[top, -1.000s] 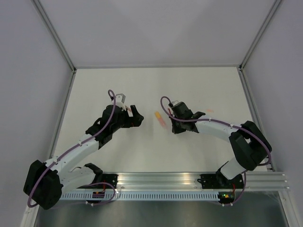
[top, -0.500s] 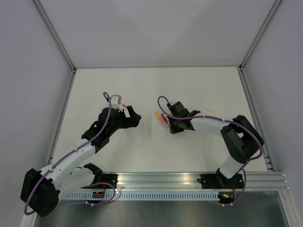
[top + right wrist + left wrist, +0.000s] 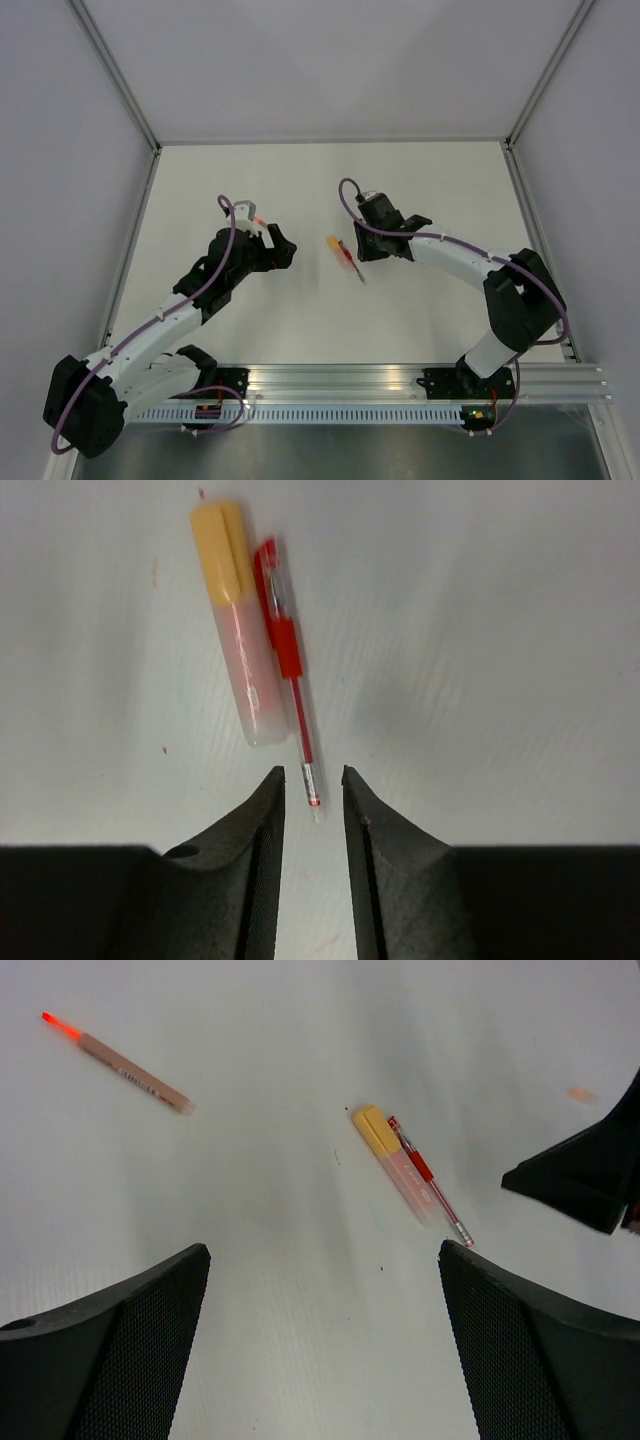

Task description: Insert the pens into the pen caps

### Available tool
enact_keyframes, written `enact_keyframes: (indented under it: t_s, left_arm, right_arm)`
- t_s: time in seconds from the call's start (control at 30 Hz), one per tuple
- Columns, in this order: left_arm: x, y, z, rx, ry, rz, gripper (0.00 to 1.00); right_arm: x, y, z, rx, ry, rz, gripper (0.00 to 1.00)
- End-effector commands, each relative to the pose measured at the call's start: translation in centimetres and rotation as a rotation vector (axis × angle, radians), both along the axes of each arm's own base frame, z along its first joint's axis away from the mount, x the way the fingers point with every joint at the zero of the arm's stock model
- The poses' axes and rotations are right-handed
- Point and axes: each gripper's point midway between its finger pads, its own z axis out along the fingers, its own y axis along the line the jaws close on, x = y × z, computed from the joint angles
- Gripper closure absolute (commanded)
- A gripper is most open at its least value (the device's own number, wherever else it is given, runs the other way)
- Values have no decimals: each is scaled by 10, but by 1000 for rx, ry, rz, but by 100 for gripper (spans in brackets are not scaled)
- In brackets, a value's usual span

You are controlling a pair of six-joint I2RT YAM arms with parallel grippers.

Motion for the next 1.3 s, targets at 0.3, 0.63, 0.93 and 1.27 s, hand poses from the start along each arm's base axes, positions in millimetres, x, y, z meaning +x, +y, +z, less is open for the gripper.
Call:
enact_keyframes:
  t_s: [0.3,0.63,0.93,1.27]
  left_arm:
    - [12,8,-14,61,-7,49,2]
    - [31,43,-24,18,152,419,6]
    - [79,35,-42,-49,546,690,17]
    - [117,25,-110,46,791,761,33]
  right_arm:
    - [107,-79,85,-58,-202,-336,58]
    - [83,-82,65,71,-139,-396,61]
    - [38,-51,58,357,-141,-291,62]
    - [14,-43,125,542,-312,-192,62]
